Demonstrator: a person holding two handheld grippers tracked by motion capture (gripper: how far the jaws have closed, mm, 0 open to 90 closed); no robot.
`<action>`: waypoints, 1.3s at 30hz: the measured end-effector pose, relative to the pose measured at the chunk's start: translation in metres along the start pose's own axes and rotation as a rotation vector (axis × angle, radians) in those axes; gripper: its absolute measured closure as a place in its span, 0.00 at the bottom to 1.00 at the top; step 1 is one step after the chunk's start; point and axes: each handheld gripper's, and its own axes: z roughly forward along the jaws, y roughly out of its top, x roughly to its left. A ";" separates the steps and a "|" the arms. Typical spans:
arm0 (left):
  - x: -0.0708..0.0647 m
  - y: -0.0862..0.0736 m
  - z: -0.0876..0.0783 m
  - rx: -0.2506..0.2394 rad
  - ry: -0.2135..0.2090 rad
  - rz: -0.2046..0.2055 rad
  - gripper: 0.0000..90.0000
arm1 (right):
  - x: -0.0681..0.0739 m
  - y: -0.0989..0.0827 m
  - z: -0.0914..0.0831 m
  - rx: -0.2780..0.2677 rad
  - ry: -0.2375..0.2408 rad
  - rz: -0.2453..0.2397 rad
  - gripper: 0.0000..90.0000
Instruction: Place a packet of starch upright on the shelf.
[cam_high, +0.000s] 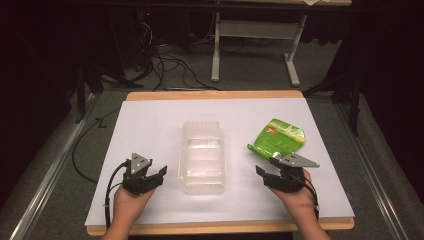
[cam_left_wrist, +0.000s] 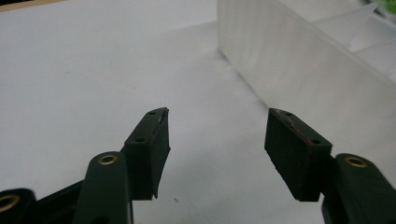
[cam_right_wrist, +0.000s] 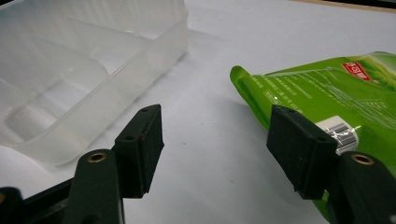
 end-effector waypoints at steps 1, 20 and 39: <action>0.000 0.000 0.000 -0.007 -0.012 -0.009 0.45 | -0.002 -0.001 -0.001 -0.004 0.003 0.007 0.40; 0.002 -0.003 0.000 -0.022 -0.010 0.003 0.44 | -0.031 -0.002 -0.008 -0.048 -0.055 0.032 0.51; 0.000 -0.004 0.000 -0.007 -0.006 0.028 0.44 | -0.112 0.027 0.020 -0.045 -0.279 0.205 0.53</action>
